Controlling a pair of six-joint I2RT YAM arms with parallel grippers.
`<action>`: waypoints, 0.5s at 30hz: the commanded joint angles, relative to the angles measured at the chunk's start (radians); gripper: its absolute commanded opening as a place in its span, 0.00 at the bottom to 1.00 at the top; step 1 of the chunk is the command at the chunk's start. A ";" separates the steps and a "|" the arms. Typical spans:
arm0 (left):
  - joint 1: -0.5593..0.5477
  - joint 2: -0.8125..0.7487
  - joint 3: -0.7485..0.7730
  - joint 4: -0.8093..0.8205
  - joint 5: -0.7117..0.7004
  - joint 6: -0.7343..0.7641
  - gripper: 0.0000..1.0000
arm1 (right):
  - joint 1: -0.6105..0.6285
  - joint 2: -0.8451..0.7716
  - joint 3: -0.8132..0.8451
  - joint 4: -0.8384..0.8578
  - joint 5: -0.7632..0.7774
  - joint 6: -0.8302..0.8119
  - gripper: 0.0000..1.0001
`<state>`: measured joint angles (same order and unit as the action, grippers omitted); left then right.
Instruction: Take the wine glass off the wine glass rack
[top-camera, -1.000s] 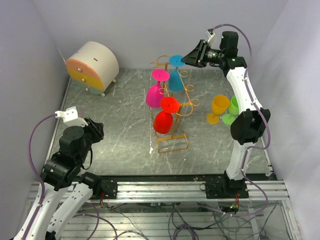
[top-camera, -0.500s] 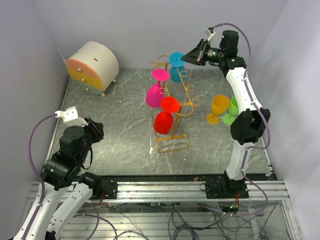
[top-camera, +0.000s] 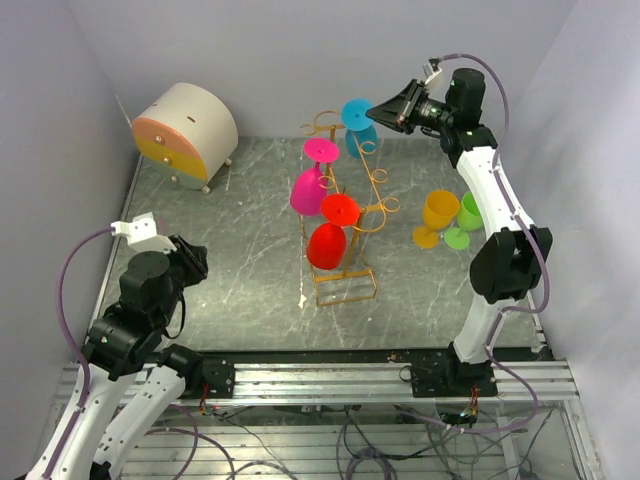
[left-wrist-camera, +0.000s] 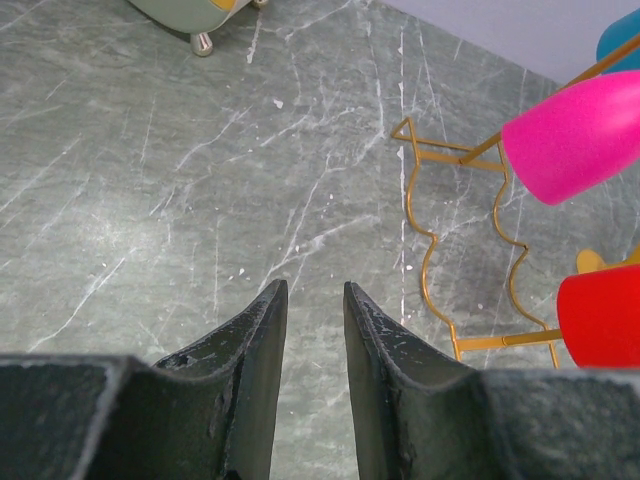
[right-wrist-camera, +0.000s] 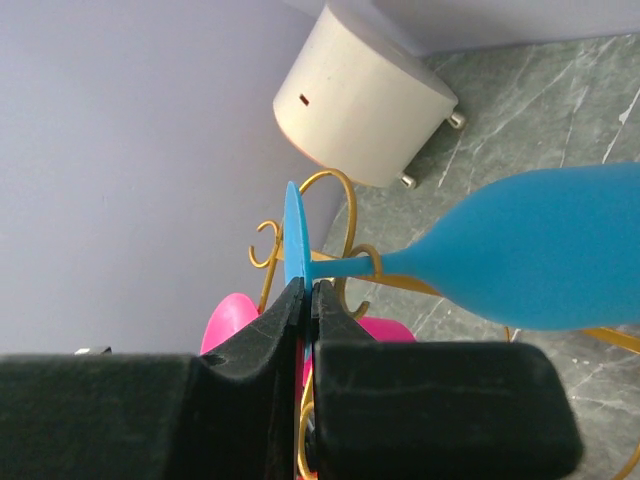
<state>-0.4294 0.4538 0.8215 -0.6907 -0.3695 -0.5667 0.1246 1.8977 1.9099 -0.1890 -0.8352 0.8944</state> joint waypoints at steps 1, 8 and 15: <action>-0.012 -0.001 0.013 0.002 -0.031 -0.009 0.40 | -0.013 -0.065 -0.053 0.127 0.042 0.079 0.00; -0.015 0.001 0.014 0.000 -0.033 -0.009 0.41 | -0.032 -0.098 -0.096 0.113 0.122 0.065 0.00; -0.017 0.003 0.014 0.000 -0.034 -0.010 0.41 | -0.052 -0.130 -0.161 0.159 0.117 0.098 0.00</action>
<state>-0.4358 0.4538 0.8215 -0.6971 -0.3756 -0.5690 0.0937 1.8122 1.7668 -0.1093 -0.7380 0.9695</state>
